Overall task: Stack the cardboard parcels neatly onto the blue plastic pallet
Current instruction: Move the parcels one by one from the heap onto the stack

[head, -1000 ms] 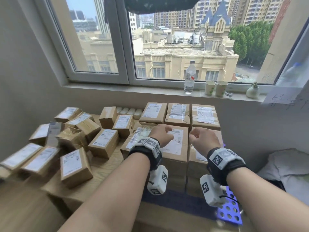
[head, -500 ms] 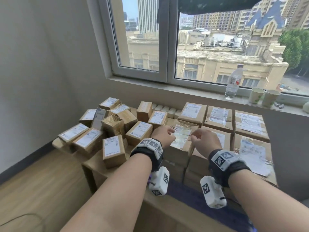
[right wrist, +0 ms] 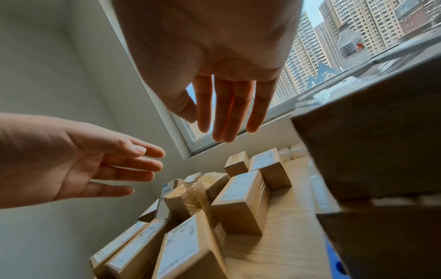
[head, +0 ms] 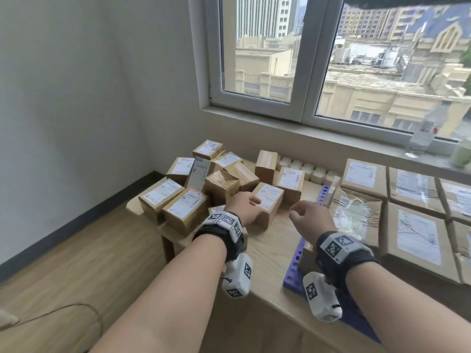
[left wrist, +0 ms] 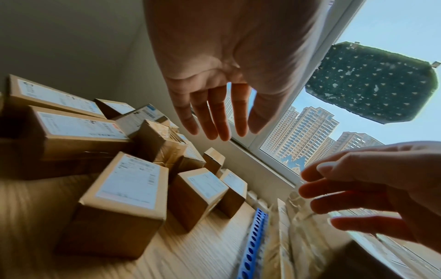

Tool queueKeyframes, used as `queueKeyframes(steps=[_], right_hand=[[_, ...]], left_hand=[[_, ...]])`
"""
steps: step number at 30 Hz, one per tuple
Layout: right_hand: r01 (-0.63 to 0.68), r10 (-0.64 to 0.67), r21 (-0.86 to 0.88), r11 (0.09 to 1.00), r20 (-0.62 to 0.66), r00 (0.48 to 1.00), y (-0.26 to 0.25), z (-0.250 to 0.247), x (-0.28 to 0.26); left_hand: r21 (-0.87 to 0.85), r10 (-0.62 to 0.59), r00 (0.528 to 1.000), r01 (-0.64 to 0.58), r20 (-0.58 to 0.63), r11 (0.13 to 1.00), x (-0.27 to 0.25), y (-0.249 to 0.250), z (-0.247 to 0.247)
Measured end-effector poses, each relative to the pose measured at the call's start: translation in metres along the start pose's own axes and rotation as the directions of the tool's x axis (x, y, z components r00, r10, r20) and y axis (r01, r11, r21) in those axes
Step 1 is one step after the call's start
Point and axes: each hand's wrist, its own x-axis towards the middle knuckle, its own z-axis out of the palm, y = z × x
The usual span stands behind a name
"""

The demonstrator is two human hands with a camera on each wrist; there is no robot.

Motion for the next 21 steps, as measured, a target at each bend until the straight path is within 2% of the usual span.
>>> queueKeyframes(steps=[11, 21], right_hand=[[-0.1, 0.101, -0.009, 0.995, 0.046, 0.994, -0.071, 0.085, 0.012], [-0.13, 0.131, -0.02, 0.991, 0.04, 0.991, -0.097, 0.111, 0.042]], left_hand=[[-0.039, -0.073, 0.996, 0.075, 0.043, 0.996, 0.027, -0.1, -0.068], [-0.066, -0.095, 0.995, 0.097, 0.042, 0.993, 0.059, -0.128, -0.087]])
